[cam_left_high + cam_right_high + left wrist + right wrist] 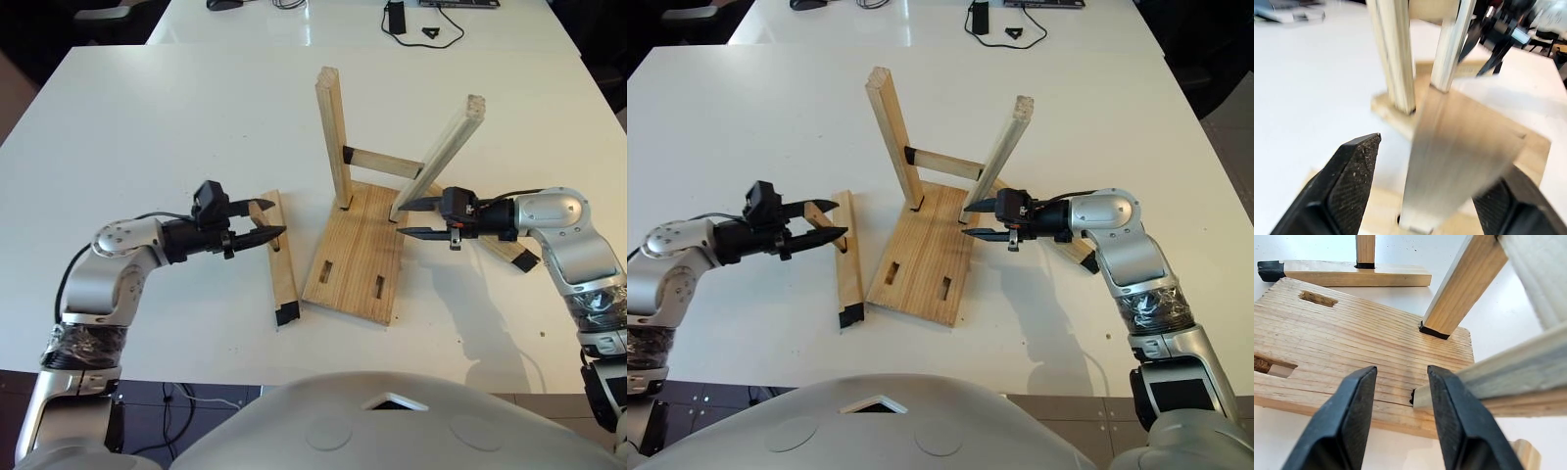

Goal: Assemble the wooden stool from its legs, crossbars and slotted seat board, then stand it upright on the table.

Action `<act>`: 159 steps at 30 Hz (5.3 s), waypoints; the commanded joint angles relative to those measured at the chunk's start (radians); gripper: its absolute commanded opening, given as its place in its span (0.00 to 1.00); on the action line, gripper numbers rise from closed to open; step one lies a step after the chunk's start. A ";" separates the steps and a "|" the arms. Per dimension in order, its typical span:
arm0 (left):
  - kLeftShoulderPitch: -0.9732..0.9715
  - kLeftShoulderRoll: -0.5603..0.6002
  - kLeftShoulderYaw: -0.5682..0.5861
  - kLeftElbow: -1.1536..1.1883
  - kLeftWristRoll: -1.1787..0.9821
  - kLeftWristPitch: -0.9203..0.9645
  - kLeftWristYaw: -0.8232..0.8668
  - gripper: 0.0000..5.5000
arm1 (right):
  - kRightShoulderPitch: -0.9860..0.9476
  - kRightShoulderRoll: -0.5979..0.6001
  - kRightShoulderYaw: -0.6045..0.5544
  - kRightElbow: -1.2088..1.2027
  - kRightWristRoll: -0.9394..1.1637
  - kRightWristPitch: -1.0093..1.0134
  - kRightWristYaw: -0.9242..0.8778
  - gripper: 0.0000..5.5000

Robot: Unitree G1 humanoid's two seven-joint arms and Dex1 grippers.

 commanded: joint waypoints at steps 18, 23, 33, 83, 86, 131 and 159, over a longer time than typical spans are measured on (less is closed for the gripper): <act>-0.165 -0.112 0.090 -0.206 -0.262 0.234 0.323 0.53 | -0.001 0.007 0.003 0.003 -0.013 -0.007 -0.020 0.35; -0.020 -0.174 -0.045 -0.054 -0.085 0.125 0.287 0.53 | 0.007 0.013 0.014 0.002 -0.021 -0.009 -0.029 0.35; -0.083 -0.162 0.074 -0.259 -0.223 0.170 0.361 0.53 | -0.037 0.019 0.019 0.038 -0.014 -0.013 0.004 0.35; 0.341 0.189 0.014 -0.238 0.165 -0.035 0.082 0.53 | 0.044 0.039 -0.039 -0.026 0.000 0.014 -0.066 0.35; 0.362 0.162 0.001 -0.358 0.060 0.026 0.081 0.53 | 0.047 0.039 -0.037 -0.029 -0.001 0.016 -0.070 0.35; 0.374 0.081 0.096 -0.253 0.192 0.196 0.294 0.53 | 0.087 0.024 -0.025 -0.018 -0.045 -0.010 -0.124 0.35; 0.292 0.002 0.030 -0.144 0.288 0.232 0.436 0.51 | 0.069 0.025 -0.012 0.026 -0.083 -0.044 -0.117 0.35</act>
